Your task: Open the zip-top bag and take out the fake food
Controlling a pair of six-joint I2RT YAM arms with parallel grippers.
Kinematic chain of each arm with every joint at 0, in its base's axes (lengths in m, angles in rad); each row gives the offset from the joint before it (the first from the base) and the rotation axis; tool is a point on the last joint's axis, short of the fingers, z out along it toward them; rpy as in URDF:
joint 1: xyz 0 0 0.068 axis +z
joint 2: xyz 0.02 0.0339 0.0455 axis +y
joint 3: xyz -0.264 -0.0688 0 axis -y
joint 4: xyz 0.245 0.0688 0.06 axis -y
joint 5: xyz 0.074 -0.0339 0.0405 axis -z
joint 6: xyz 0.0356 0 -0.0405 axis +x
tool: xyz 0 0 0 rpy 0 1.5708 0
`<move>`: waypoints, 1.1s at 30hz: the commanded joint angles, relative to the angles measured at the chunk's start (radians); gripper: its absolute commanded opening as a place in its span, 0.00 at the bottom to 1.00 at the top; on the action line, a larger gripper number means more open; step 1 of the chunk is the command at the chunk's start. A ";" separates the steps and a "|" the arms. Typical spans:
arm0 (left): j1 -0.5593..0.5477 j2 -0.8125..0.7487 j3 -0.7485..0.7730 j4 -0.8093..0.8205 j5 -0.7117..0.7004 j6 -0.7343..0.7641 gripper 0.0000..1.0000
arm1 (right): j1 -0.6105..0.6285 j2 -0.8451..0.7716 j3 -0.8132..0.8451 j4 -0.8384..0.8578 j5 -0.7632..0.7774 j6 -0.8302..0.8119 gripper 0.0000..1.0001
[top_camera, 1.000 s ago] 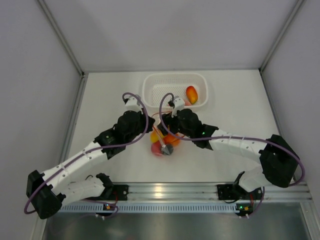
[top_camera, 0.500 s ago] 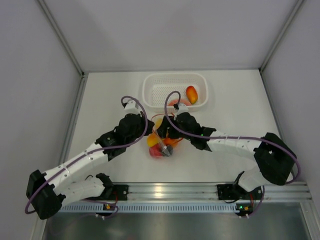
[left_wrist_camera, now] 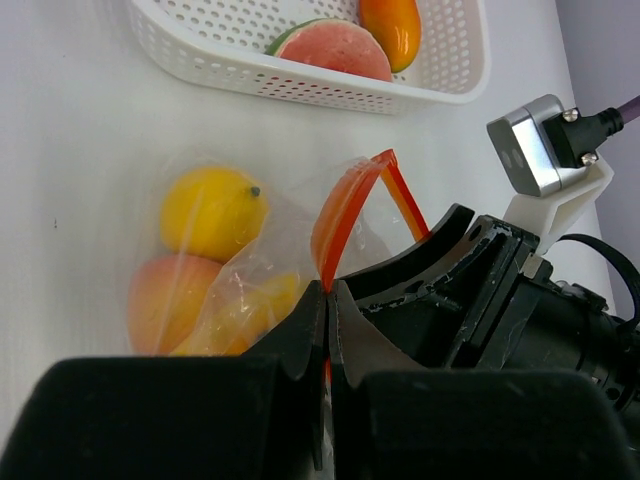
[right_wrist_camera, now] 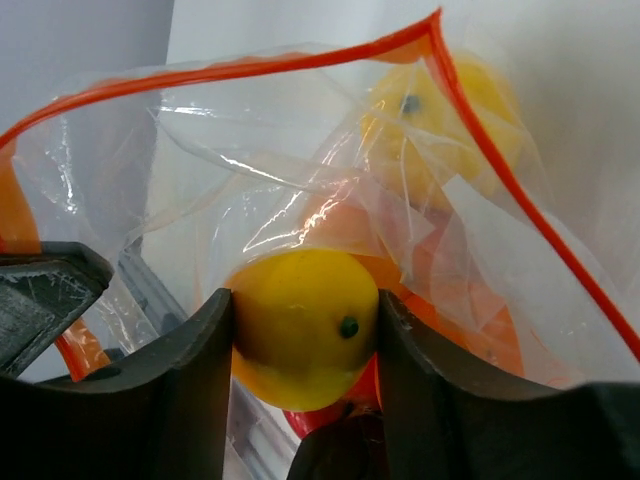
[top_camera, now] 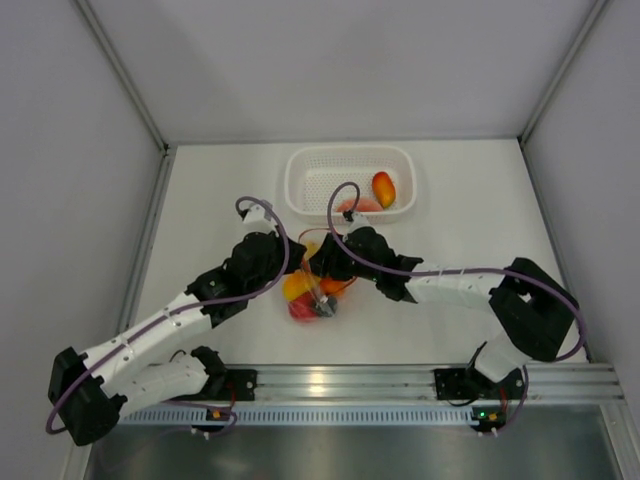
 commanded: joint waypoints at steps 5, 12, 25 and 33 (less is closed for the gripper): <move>-0.002 -0.045 -0.006 0.057 -0.051 0.008 0.00 | 0.001 -0.088 -0.004 -0.016 0.035 -0.014 0.26; -0.002 -0.040 0.002 0.046 -0.075 0.020 0.00 | 0.006 -0.146 0.008 -0.078 0.110 -0.071 0.12; -0.001 -0.002 0.037 -0.009 -0.109 0.017 0.00 | 0.030 -0.318 0.098 -0.305 0.276 -0.271 0.09; -0.001 0.003 0.047 -0.035 -0.121 0.001 0.00 | -0.058 -0.438 0.196 -0.423 0.325 -0.373 0.09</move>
